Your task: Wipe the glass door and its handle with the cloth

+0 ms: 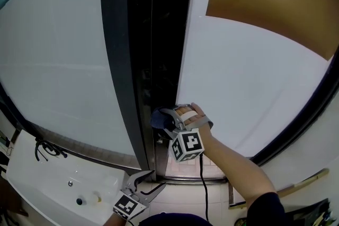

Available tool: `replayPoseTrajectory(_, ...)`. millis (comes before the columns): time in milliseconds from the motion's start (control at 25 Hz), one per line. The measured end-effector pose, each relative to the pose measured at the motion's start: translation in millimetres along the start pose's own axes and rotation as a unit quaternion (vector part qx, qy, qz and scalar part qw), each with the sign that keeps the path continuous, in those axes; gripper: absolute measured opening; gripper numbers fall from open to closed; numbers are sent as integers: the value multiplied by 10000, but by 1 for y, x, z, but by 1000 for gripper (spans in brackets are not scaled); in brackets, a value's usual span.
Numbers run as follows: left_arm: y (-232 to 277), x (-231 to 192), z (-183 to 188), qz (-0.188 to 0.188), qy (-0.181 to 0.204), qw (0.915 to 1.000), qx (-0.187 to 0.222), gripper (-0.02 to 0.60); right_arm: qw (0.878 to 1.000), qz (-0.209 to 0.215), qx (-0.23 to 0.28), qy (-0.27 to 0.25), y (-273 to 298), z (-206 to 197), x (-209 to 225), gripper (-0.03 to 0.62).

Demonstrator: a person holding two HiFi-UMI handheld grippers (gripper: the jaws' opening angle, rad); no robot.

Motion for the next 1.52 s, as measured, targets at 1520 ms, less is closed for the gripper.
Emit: replayPoseTrajectory(1520, 13, 33, 17, -523, 129, 9985, 91, 225, 9792, 92, -2020, 181, -161, -145, -21, 163)
Point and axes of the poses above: the fingertips, and each gripper's own axes: y forward along the fingers, x to its right, z out of its top, the point moved 7 cm from there along -y, backward along the fingers, and after that the axes turned 9 degrees about x, right-handed, at the moved point
